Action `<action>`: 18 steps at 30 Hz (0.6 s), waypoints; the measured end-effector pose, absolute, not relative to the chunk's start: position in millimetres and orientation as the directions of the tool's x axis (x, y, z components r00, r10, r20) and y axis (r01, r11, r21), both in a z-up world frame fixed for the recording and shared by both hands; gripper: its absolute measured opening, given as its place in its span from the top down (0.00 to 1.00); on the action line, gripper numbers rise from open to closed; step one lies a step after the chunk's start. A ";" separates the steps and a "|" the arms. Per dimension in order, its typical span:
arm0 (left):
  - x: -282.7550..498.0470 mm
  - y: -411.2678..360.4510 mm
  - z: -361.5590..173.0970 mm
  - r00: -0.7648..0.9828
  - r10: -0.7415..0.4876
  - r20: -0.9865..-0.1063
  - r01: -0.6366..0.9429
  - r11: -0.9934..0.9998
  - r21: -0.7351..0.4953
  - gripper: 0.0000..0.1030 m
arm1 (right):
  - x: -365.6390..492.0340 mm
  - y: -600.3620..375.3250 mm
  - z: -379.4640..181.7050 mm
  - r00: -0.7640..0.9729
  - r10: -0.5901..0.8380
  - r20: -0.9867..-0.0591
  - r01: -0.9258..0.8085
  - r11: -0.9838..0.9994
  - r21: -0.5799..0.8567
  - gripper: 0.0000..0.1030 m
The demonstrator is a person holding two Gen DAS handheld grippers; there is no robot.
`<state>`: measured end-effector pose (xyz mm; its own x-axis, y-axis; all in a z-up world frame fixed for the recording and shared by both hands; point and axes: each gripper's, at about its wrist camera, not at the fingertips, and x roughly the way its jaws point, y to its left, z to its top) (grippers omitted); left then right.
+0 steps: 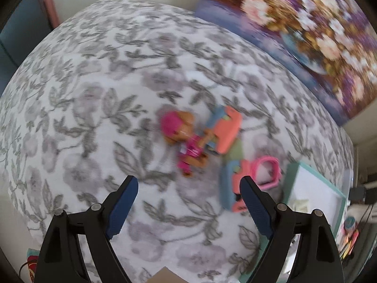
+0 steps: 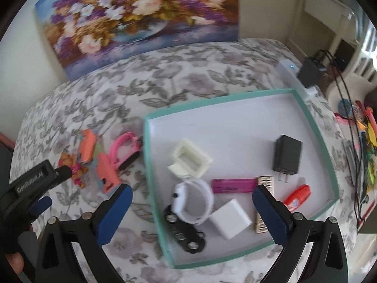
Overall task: Organize rigid objects
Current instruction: 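Move both open tools away from the tray toward the item cluster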
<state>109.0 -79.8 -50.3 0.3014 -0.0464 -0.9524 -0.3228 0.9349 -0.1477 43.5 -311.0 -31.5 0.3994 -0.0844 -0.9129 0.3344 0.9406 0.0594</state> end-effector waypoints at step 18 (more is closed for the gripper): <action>111.3 11.9 -47.8 0.325 0.030 -0.945 -0.495 0.857 -0.143 0.05 | 77.9 -251.8 -42.6 0.418 -0.002 -0.908 0.245 0.963 0.111 0.00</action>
<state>111.3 11.9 -47.8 0.3246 0.0299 -0.9454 -0.4955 0.8568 -0.1430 77.9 -251.8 -42.6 0.4181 -0.0018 -0.9084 0.2449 0.9632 0.1109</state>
